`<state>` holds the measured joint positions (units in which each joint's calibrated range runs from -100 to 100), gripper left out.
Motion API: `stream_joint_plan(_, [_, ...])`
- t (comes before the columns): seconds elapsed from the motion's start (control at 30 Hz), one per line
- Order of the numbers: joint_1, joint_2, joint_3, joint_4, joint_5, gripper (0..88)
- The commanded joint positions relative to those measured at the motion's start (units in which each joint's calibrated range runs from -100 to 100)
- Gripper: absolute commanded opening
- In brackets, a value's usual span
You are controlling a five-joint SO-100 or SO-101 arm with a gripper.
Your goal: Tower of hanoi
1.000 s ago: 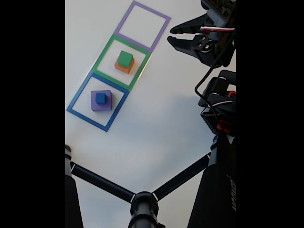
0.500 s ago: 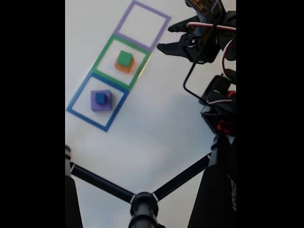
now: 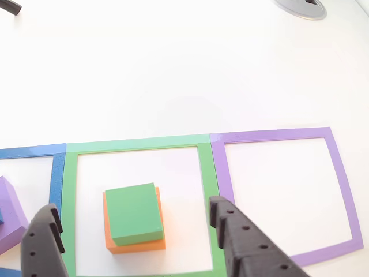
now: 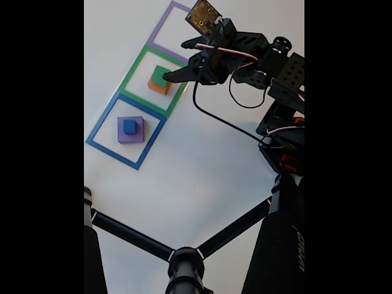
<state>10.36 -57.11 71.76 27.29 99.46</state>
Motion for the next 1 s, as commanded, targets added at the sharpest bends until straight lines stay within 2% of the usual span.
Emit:
stream_joint_plan(0.0, [-0.4,5.9,8.8,-25.2,0.5,31.0])
stream_joint_plan(0.23, [-2.6,20.4,16.5,-51.3,0.5,30.9])
stream_joint_plan(0.5, [-2.5,37.5,17.6,-70.0,0.5,30.6])
stream_joint_plan(0.67, [-1.7,46.6,16.8,-78.1,0.5,30.5])
stream_joint_plan(0.97, [-2.4,56.4,15.0,-85.2,0.5,29.9])
